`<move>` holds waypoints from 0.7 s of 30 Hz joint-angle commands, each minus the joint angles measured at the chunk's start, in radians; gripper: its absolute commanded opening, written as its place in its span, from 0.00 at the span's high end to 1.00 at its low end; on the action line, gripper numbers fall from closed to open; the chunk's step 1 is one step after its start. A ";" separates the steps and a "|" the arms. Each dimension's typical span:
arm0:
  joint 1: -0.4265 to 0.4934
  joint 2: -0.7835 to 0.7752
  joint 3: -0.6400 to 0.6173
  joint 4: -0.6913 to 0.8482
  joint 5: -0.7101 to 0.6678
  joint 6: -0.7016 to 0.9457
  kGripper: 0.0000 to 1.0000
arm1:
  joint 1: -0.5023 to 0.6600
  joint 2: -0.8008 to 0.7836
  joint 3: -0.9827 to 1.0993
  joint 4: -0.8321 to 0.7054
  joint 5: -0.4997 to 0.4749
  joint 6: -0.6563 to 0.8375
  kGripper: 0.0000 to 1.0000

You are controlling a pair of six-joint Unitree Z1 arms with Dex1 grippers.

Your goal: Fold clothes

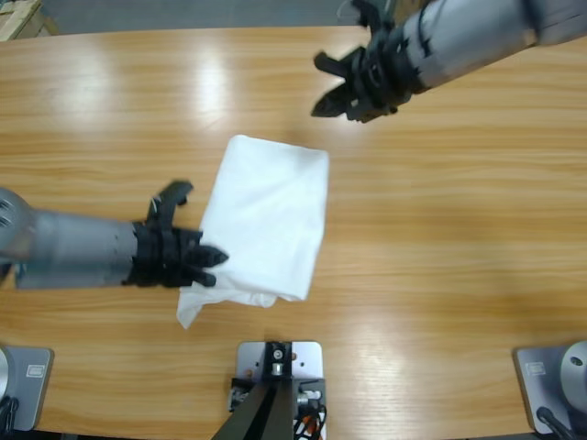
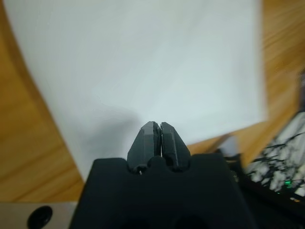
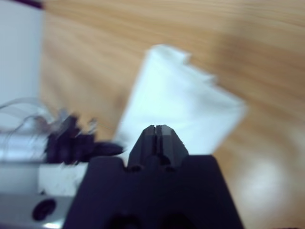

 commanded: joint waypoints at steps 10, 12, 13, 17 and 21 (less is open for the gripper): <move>0.294 0.218 -0.319 0.092 -0.032 0.142 1.00 | 0.130 0.052 0.407 -0.410 0.115 0.170 1.00; 0.294 0.240 -0.332 0.094 -0.040 0.142 1.00 | 0.141 0.108 0.406 -0.428 0.129 0.171 1.00; 0.292 0.248 -0.331 0.094 -0.042 0.142 1.00 | 0.155 0.141 0.407 -0.439 0.129 0.172 1.00; 0.292 0.260 -0.312 0.094 -0.043 0.141 1.00 | 0.187 0.257 0.410 -0.507 0.125 0.191 1.00; 0.293 0.271 -0.298 0.094 -0.042 0.142 1.00 | 0.187 0.264 0.409 -0.512 0.124 0.191 1.00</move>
